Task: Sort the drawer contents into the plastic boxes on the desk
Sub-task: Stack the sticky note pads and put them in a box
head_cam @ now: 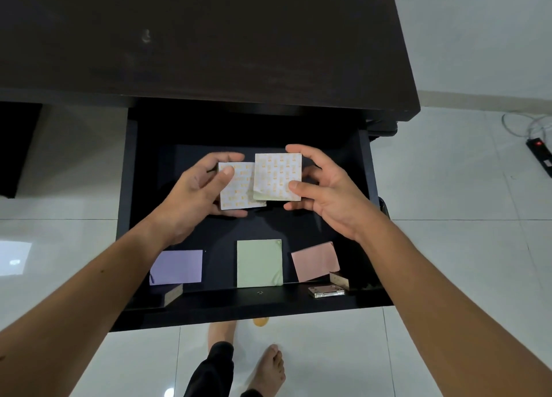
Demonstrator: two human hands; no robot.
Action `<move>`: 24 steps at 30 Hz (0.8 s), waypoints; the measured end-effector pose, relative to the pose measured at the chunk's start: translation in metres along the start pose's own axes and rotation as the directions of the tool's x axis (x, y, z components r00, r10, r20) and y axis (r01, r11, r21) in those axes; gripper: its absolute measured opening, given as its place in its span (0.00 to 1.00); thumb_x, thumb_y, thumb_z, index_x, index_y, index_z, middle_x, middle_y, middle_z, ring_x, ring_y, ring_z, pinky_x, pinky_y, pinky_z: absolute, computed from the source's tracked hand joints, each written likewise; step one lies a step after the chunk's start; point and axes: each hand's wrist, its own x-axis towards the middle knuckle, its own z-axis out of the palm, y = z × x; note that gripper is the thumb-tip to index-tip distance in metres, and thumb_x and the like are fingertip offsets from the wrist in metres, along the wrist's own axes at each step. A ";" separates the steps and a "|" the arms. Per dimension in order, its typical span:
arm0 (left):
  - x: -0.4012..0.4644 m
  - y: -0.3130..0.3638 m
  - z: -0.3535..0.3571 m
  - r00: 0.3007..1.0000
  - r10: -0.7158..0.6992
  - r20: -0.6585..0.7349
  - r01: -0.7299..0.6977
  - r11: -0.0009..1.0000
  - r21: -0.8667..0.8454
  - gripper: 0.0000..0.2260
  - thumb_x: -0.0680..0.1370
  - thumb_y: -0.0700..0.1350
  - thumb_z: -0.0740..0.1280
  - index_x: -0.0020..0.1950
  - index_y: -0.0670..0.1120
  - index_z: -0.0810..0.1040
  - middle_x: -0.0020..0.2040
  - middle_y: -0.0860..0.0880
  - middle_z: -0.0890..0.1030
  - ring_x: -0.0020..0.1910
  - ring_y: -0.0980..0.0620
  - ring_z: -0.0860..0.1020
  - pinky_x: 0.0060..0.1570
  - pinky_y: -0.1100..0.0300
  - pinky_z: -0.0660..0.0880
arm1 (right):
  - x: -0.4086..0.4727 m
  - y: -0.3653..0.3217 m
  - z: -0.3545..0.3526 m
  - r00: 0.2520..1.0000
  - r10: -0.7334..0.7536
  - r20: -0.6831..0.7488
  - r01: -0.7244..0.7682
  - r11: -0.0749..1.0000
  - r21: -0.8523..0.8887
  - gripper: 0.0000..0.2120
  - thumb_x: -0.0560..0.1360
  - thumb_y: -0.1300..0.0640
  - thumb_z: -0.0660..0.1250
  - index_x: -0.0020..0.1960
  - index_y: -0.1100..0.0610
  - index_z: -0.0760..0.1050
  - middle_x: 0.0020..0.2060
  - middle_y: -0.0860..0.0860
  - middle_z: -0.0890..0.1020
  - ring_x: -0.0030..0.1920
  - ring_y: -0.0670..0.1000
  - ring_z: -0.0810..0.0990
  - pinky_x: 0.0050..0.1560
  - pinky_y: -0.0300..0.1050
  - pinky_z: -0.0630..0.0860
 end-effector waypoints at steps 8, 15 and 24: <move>-0.001 -0.003 0.007 0.985 0.043 0.166 -0.037 0.999 -0.040 0.38 0.75 0.36 0.74 0.79 0.61 0.67 0.65 0.41 0.83 0.62 0.40 0.85 0.55 0.43 0.85 | 0.005 0.010 0.017 0.997 -0.056 -0.060 0.042 0.975 -0.216 0.34 0.76 0.68 0.76 0.76 0.47 0.71 0.47 0.57 0.81 0.45 0.51 0.84 0.43 0.47 0.85; -0.002 -0.002 -0.001 0.991 0.081 0.104 -0.080 0.997 -0.015 0.26 0.76 0.29 0.72 0.69 0.51 0.77 0.62 0.46 0.84 0.62 0.41 0.85 0.49 0.46 0.86 | 0.001 0.012 0.018 0.988 -0.110 -0.113 0.064 0.936 -0.347 0.30 0.75 0.60 0.79 0.72 0.49 0.72 0.51 0.56 0.83 0.44 0.53 0.84 0.44 0.45 0.84; 0.012 0.017 -0.026 0.985 0.170 0.028 -0.169 0.985 -0.030 0.24 0.77 0.27 0.70 0.64 0.52 0.75 0.60 0.45 0.83 0.61 0.41 0.84 0.50 0.44 0.86 | -0.020 0.035 0.011 0.983 0.097 0.156 0.089 0.486 -0.869 0.20 0.73 0.46 0.80 0.64 0.42 0.84 0.54 0.39 0.77 0.59 0.45 0.72 0.60 0.41 0.68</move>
